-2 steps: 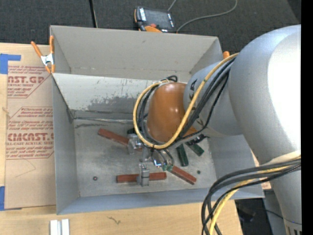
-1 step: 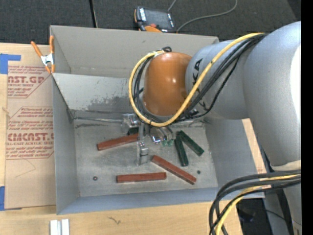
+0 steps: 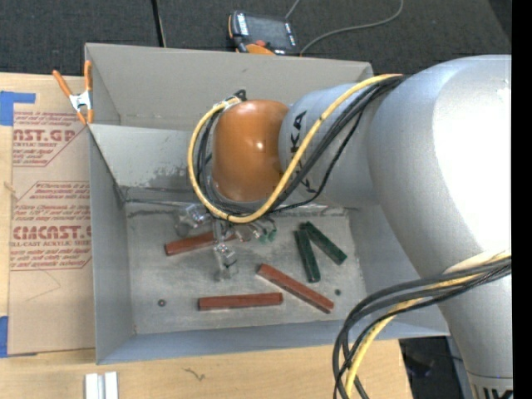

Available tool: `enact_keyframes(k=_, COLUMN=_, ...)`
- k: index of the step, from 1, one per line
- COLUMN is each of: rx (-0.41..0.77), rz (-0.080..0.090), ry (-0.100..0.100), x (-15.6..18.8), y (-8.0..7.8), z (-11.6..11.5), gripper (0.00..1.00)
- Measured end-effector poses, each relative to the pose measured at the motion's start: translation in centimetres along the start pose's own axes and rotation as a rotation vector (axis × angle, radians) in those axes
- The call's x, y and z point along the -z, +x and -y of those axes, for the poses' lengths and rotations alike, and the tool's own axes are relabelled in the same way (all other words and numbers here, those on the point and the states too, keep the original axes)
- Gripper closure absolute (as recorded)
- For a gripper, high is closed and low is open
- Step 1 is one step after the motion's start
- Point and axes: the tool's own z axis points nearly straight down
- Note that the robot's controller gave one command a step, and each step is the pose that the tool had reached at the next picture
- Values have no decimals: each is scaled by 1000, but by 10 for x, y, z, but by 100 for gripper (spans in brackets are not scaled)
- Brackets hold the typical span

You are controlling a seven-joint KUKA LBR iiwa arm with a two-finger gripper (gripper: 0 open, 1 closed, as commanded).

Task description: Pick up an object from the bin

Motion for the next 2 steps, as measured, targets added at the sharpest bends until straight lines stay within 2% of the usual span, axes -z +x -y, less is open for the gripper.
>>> enact_keyframes(k=1, rx=-2, rz=2, ry=0, x=3, y=-1, z=1, gripper=100)
enact_keyframes(k=2, rx=4, rz=11, ry=3, x=141, y=-11, z=-38, gripper=100)
